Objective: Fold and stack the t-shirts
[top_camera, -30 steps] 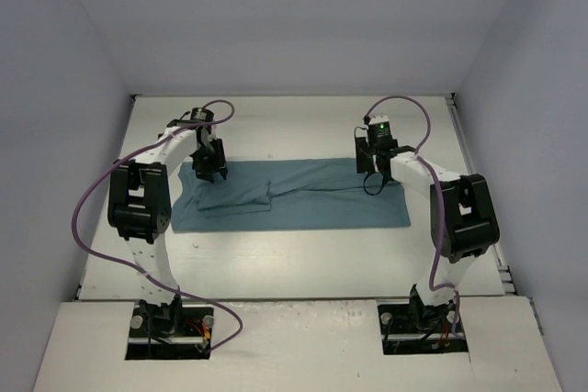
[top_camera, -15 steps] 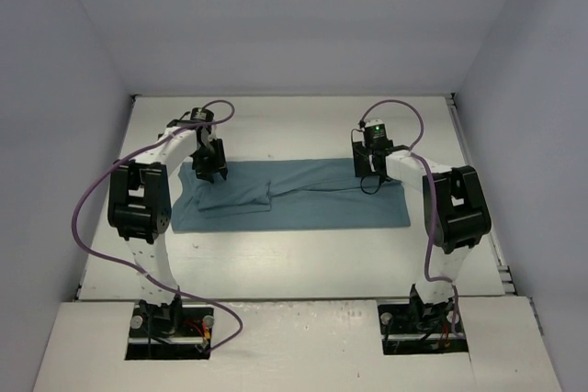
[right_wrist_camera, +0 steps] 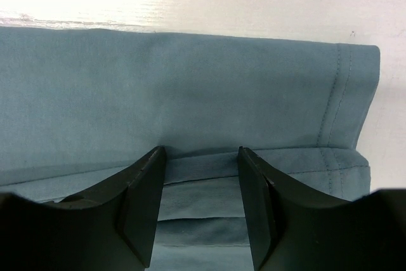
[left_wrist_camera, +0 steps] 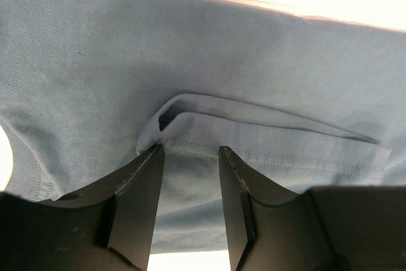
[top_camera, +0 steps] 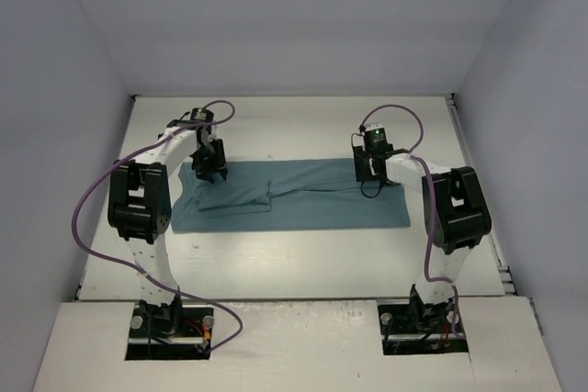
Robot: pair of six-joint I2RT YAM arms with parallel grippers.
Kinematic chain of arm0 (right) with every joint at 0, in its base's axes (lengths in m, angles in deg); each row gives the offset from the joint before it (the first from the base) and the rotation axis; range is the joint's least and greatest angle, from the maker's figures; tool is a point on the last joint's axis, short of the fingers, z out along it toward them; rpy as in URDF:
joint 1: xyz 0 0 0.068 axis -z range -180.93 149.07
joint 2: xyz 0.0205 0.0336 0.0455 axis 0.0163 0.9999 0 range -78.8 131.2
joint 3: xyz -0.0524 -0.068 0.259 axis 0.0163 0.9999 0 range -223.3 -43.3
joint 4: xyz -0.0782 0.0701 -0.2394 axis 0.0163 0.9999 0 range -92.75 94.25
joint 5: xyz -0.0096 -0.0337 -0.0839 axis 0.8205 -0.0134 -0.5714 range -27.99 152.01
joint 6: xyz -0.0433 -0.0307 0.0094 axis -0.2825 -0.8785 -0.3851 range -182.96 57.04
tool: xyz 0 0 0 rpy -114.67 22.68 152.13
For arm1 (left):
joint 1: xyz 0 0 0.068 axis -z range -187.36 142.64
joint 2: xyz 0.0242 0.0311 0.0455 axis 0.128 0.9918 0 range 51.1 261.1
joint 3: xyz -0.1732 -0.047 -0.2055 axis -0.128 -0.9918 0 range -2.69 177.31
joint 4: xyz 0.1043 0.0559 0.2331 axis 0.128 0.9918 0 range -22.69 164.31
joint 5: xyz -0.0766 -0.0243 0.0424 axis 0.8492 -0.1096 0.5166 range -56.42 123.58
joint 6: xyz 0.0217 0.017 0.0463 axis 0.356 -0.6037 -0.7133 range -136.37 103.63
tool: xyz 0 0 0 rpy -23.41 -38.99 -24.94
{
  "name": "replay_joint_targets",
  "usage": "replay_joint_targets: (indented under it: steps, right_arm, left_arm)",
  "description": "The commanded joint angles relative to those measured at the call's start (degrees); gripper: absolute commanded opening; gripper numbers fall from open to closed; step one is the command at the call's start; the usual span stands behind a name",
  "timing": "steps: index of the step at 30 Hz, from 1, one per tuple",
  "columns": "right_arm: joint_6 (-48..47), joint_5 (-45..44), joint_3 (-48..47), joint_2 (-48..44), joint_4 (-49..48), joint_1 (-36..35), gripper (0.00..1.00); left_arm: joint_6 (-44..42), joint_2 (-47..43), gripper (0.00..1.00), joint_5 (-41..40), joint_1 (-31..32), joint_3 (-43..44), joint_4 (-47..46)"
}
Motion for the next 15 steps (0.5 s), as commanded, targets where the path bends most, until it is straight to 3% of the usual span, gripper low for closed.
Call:
replay_joint_targets:
  steps: [1, 15]
  right_arm:
    - [0.7, 0.0, 1.2, -5.3, 0.4, 0.2, 0.45]
    - [4.2, 0.5, 8.2, -15.8, 6.0, 0.2, 0.43]
  left_arm:
    - [-0.7, -2.6, 0.37, 0.5, 0.3, 2.3, -0.3]
    - [-0.4, -2.7, 0.37, 1.3, 0.3, 2.3, -0.3]
